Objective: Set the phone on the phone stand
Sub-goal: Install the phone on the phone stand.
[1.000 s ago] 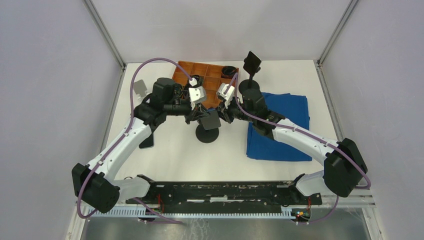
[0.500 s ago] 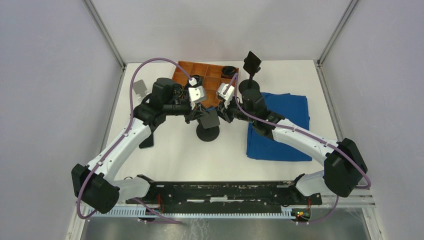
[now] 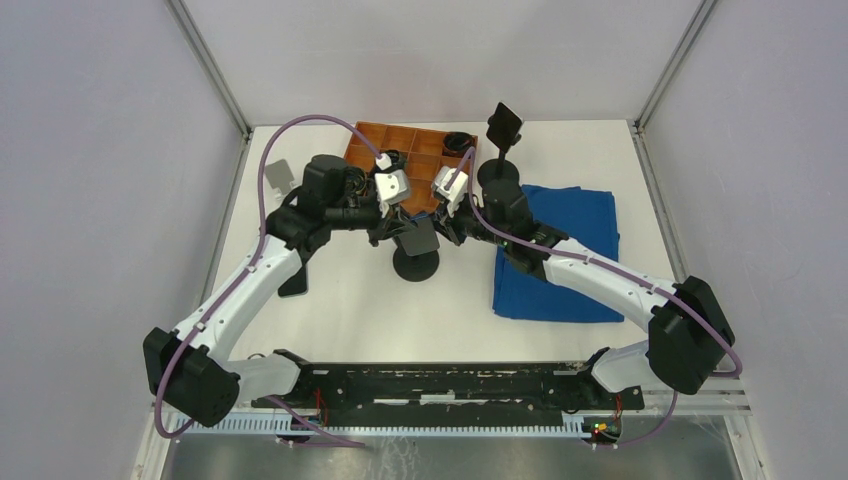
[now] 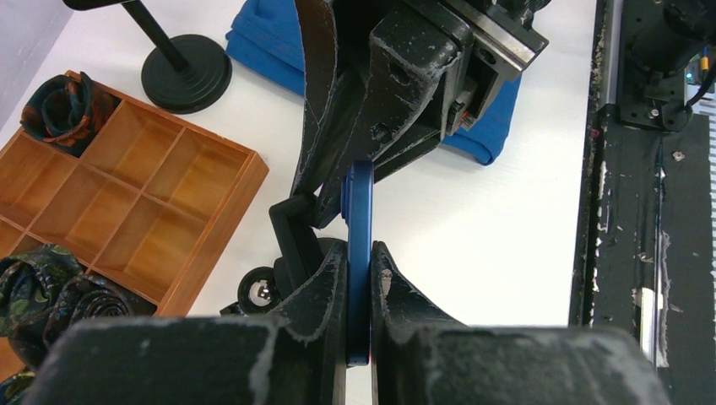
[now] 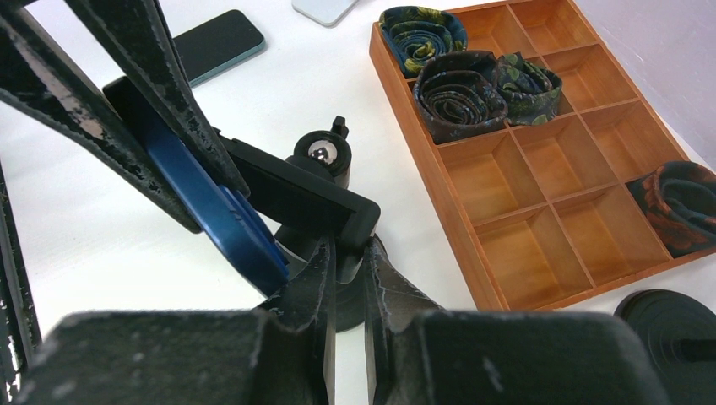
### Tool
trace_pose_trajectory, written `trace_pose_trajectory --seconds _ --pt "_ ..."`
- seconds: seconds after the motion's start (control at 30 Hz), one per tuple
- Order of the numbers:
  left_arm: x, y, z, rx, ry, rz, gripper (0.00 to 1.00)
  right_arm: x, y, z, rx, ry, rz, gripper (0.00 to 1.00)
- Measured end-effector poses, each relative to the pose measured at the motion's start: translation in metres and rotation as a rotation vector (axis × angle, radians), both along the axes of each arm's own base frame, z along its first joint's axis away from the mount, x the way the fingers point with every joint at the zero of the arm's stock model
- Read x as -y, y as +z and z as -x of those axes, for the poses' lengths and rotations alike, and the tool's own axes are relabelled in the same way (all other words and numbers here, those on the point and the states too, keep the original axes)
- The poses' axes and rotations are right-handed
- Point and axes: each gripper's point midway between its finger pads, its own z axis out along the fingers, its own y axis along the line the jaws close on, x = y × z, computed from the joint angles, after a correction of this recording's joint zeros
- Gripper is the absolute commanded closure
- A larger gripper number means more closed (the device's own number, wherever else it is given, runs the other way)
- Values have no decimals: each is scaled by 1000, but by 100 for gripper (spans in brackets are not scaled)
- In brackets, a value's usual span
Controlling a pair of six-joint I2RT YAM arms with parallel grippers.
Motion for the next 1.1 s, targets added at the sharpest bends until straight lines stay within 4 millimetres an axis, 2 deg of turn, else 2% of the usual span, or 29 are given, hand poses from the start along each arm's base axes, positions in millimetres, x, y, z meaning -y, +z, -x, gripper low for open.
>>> trace_pose_trajectory --seconds 0.27,0.6,1.1 --pt "0 1 5 -40 -58 46 98 -2 0 3 -1 14 -3 100" --pt "11 13 24 -49 -197 124 98 -3 -3 9 -22 51 -2 100" --pt "36 -10 39 -136 -303 106 98 -5 -5 18 -54 117 -8 100"
